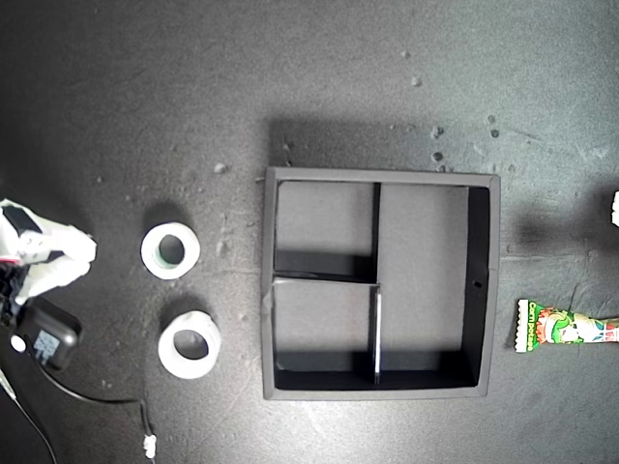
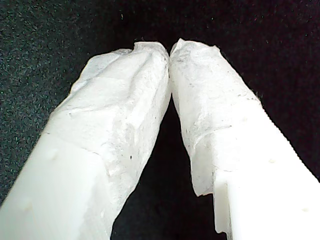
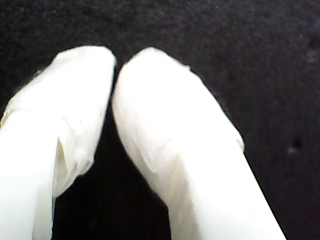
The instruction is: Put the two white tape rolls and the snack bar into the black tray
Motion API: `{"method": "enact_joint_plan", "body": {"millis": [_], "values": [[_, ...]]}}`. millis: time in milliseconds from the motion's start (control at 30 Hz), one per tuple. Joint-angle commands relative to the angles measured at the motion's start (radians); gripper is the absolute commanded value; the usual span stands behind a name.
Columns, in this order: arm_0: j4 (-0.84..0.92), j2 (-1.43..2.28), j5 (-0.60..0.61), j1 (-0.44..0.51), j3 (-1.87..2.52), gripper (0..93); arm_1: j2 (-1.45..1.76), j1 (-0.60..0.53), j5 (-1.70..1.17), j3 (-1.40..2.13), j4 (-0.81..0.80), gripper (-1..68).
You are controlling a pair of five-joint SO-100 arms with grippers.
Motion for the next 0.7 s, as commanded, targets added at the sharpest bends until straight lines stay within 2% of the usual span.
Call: {"method": "enact_joint_plan", "body": {"millis": [0,667], "values": [[0.037,0.046,0.008,-0.006,0.057,0.2,0.005,-0.044,-0.356,0.012,0.002,-0.1],[0.037,0.046,0.008,-0.006,0.057,0.2,0.005,-0.044,-0.336,0.012,0.002,-0.1]]}}
